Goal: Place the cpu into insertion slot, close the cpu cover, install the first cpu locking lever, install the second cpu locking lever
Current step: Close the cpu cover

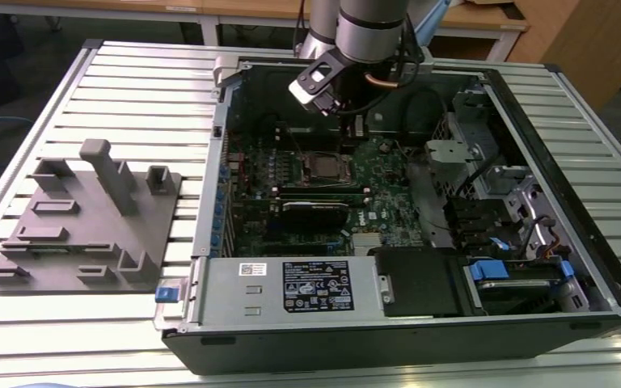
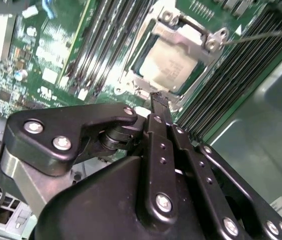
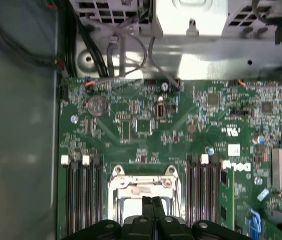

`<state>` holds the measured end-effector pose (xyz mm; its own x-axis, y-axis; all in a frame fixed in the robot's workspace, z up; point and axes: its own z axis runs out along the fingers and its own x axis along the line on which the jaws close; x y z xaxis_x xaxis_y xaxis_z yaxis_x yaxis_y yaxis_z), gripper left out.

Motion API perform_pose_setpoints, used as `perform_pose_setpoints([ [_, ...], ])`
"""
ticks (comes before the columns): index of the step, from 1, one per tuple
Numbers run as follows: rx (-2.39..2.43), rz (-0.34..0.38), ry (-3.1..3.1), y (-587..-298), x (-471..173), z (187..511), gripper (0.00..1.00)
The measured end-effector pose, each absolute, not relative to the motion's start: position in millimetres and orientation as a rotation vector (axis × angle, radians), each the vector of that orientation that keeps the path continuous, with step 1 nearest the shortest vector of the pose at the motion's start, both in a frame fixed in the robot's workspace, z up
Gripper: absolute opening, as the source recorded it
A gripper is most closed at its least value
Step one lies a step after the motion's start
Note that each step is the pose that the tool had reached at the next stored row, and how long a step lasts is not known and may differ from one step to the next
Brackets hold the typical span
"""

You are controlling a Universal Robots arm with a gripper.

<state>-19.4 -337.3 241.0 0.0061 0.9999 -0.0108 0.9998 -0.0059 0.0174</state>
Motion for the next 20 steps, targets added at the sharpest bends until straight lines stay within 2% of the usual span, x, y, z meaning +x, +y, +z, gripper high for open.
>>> perform_pose_setpoints([
  [20,2.211,0.014,2.197,-337.3,-40.6,237.5,0.1],
])
